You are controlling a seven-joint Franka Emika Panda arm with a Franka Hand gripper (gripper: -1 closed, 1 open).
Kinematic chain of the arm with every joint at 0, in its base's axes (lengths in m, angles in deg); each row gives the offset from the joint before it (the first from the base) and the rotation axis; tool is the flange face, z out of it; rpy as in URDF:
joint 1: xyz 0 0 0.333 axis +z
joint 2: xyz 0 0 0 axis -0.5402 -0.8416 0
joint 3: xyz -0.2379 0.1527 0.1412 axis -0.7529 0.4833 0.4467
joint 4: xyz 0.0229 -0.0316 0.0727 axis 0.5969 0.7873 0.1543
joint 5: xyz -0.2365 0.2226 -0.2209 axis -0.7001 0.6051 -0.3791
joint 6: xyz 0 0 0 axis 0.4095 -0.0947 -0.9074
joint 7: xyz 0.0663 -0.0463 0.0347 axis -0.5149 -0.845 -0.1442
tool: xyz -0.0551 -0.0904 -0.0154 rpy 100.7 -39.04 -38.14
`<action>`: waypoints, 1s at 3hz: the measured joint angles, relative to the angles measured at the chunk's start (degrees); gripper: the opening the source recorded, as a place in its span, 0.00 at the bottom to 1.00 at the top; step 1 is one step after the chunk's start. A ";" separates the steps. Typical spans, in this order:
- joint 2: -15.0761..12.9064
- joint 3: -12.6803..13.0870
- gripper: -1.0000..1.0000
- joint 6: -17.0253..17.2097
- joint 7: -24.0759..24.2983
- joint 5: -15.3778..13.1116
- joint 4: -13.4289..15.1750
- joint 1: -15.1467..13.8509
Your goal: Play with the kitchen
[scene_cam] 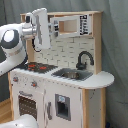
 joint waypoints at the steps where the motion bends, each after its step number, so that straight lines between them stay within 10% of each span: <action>1: -2.49 -1.11 0.00 -5.70 -0.05 -0.03 0.45 -1.02; 3: -9.24 1.76 0.00 -15.47 0.88 0.00 0.16 -1.63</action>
